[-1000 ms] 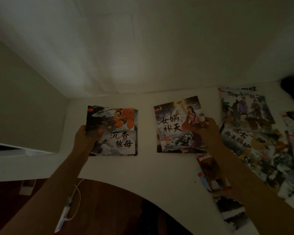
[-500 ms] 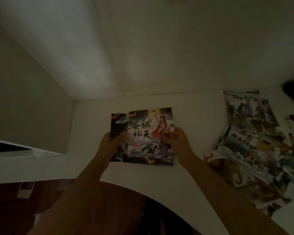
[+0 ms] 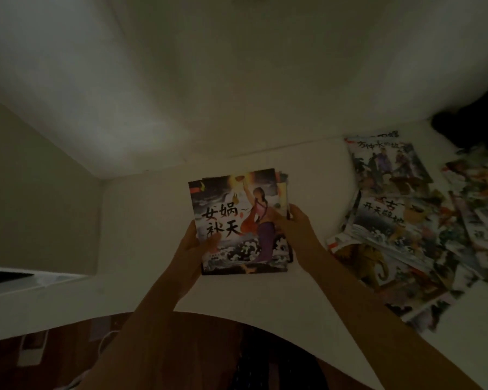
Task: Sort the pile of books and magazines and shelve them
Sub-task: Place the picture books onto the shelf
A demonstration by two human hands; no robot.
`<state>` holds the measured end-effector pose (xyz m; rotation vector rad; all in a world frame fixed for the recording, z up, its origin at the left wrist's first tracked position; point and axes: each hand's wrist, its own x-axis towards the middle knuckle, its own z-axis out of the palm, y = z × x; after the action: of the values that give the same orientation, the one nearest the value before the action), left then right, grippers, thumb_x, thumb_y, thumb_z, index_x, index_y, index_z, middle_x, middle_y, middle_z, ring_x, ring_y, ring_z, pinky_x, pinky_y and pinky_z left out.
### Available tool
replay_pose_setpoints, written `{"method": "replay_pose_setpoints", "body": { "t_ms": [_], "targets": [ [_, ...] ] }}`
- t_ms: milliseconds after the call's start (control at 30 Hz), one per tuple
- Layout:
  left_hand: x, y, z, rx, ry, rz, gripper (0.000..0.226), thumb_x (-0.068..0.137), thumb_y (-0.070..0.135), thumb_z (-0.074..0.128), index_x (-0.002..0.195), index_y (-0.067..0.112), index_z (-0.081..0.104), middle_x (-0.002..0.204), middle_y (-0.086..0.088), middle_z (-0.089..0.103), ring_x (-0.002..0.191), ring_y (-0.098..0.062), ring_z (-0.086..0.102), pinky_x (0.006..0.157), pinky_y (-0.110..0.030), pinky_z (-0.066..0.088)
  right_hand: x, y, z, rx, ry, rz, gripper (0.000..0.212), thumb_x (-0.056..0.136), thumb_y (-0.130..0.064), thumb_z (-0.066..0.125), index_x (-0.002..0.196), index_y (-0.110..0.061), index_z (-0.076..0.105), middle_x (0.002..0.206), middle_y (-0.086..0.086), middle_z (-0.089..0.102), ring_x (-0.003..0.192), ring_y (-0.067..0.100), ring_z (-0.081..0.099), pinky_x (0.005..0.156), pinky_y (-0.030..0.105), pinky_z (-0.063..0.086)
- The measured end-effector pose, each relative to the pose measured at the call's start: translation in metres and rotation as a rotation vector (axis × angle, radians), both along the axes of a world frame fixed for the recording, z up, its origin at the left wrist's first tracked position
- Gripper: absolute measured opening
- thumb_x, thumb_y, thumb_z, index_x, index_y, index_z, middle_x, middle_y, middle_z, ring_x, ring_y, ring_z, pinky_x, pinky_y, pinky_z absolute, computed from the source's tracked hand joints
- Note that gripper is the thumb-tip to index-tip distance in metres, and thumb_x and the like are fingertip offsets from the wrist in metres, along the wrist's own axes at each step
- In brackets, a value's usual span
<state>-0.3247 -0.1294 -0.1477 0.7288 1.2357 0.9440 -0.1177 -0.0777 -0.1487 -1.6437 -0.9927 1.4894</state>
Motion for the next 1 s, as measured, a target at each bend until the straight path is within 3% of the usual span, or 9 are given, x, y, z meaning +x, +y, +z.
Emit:
{"method": "replay_pose_setpoints", "body": {
  "t_ms": [100, 167, 267, 433, 533, 667, 800, 867, 1000],
  "targets": [
    [0.016, 0.010, 0.006, 0.106, 0.090, -0.095, 0.056, 0.085, 0.006, 0.058, 0.134, 0.029, 0.041, 0.133, 0.004, 0.055, 0.121, -0.013, 0.053, 0.099, -0.036, 0.046, 0.023, -0.003, 0.014, 0.164, 0.080, 0.074, 0.022, 0.095, -0.008, 0.051, 0.117, -0.013, 0.054, 0.113, 0.023, 0.060, 0.102, 0.039, 0.059, 0.085, 0.050, 0.053],
    [0.027, 0.015, 0.008, 0.175, 0.163, -0.099, 0.055, 0.087, 0.002, 0.057, 0.135, 0.025, 0.040, 0.131, 0.005, 0.055, 0.120, -0.011, 0.054, 0.099, -0.032, 0.046, 0.034, -0.012, 0.026, 0.254, 0.146, 0.101, 0.034, 0.093, -0.008, 0.051, 0.124, -0.022, 0.050, 0.120, 0.008, 0.062, 0.107, 0.026, 0.062, 0.085, 0.038, 0.056],
    [0.041, 0.021, 0.010, 0.202, 0.201, -0.050, 0.054, 0.087, 0.001, 0.057, 0.134, 0.022, 0.041, 0.123, 0.003, 0.058, 0.116, -0.013, 0.055, 0.098, -0.035, 0.045, 0.046, -0.024, 0.037, 0.301, 0.200, 0.073, 0.037, 0.090, -0.007, 0.050, 0.126, -0.015, 0.049, 0.110, -0.004, 0.068, 0.100, 0.024, 0.066, 0.077, 0.033, 0.057],
    [0.065, 0.006, 0.007, 0.171, 0.149, -0.046, 0.045, 0.085, 0.000, 0.059, 0.122, 0.021, 0.049, 0.115, 0.004, 0.062, 0.107, -0.008, 0.060, 0.095, -0.035, 0.050, 0.057, -0.052, 0.032, 0.195, 0.204, -0.001, 0.032, 0.093, 0.005, 0.047, 0.119, -0.014, 0.051, 0.111, 0.022, 0.062, 0.100, 0.019, 0.066, 0.090, 0.040, 0.053],
    [0.076, -0.005, 0.001, 0.161, 0.160, -0.036, 0.041, 0.085, 0.001, 0.060, 0.121, 0.016, 0.049, 0.111, -0.003, 0.062, 0.105, -0.015, 0.060, 0.092, -0.039, 0.051, 0.050, -0.080, 0.023, 0.108, 0.297, -0.135, 0.030, 0.090, -0.007, 0.057, 0.118, -0.014, 0.050, 0.097, 0.016, 0.068, 0.092, 0.015, 0.069, 0.083, 0.036, 0.056],
    [0.084, -0.012, 0.005, 0.185, 0.195, -0.065, 0.042, 0.091, 0.009, 0.055, 0.129, 0.017, 0.042, 0.123, -0.006, 0.056, 0.112, -0.018, 0.057, 0.091, -0.036, 0.051, 0.043, -0.094, 0.015, 0.034, 0.219, -0.260, 0.060, 0.093, -0.007, 0.052, 0.136, -0.037, 0.023, 0.128, 0.011, 0.057, 0.111, 0.023, 0.059, 0.101, 0.039, 0.043],
    [0.088, -0.027, 0.014, 0.175, 0.285, -0.115, 0.031, 0.095, 0.009, 0.047, 0.126, 0.013, 0.040, 0.116, -0.003, 0.054, 0.107, -0.017, 0.055, 0.078, -0.013, 0.050, 0.051, -0.099, 0.021, 0.026, 0.167, -0.232, 0.058, 0.094, -0.004, 0.049, 0.146, -0.012, 0.023, 0.122, 0.013, 0.058, 0.094, 0.014, 0.064, 0.087, 0.030, 0.055],
    [0.089, -0.036, 0.024, 0.154, 0.313, -0.075, 0.023, 0.095, 0.010, 0.048, 0.118, 0.014, 0.044, 0.116, -0.007, 0.055, 0.109, -0.022, 0.055, 0.080, -0.020, 0.050, 0.056, -0.104, 0.034, 0.032, 0.161, -0.199, 0.048, 0.094, -0.003, 0.048, 0.139, -0.008, 0.031, 0.110, 0.007, 0.059, 0.085, 0.010, 0.062, 0.081, 0.030, 0.056],
    [0.084, -0.057, 0.071, 0.214, 0.354, 0.014, 0.007, 0.094, 0.014, 0.051, 0.101, 0.015, 0.052, 0.107, -0.019, 0.060, 0.098, -0.032, 0.061, 0.077, -0.038, 0.054, 0.066, -0.110, 0.075, 0.092, 0.113, -0.093, 0.029, 0.095, -0.004, 0.049, 0.122, 0.005, 0.044, 0.113, 0.027, 0.056, 0.100, 0.039, 0.058, 0.068, 0.027, 0.054]
  ]
}}
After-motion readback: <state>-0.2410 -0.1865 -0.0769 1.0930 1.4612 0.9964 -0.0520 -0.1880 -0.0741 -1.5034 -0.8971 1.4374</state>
